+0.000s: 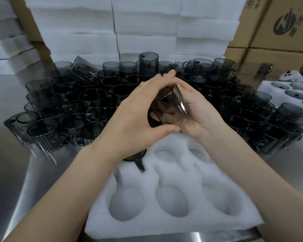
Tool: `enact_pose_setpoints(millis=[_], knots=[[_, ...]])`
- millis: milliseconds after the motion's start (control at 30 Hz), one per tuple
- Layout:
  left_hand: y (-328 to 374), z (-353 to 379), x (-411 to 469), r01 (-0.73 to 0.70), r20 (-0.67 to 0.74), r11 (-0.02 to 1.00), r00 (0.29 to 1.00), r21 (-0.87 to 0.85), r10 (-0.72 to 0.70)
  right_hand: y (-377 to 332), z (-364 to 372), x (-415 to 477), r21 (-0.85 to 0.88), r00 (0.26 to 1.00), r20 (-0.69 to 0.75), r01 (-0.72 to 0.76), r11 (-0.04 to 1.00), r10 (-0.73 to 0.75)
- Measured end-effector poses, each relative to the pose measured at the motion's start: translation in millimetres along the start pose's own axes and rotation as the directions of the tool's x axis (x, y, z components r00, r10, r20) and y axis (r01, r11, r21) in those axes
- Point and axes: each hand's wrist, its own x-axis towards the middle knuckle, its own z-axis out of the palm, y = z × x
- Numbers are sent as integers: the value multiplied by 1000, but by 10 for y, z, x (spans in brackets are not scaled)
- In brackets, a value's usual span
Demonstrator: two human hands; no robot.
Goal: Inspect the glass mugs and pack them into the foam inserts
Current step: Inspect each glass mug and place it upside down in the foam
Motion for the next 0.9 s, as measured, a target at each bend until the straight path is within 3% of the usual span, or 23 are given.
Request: enact_pose_setpoints(millis=[133, 200, 333, 467, 533, 600, 767, 900], knots=[[-43, 18, 4, 78, -63, 996, 995, 34, -76, 11, 7, -1, -87, 990, -42, 133, 987, -137], [-63, 19, 12, 149, -96, 989, 985, 23, -146, 8, 12, -3, -103, 988, -46, 142, 985, -147], [-81, -1, 4, 111, -134, 993, 986, 51, -103, -15, 30, -3, -17, 993, -42, 110, 994, -110], [-95, -15, 0, 36, -242, 996, 970, 80, -16, -71, 25, -33, -99, 993, 84, -71, 993, 79], [-121, -5, -4, 22, -244, 995, 970, 100, 3, -87, 23, -54, -178, 962, 158, -195, 964, 224], [-130, -11, -4, 23, -232, 996, 973, 88, -2, -120, 44, -69, -189, 941, 189, -245, 951, 280], [-141, -3, -12, 3, -57, 997, 998, 76, 1, -166, 93, -116, -206, 961, 183, -167, 964, 205], [-137, -13, -14, 31, -112, 992, 994, 125, -16, -213, 166, -144, -329, 987, 104, -85, 941, 125]])
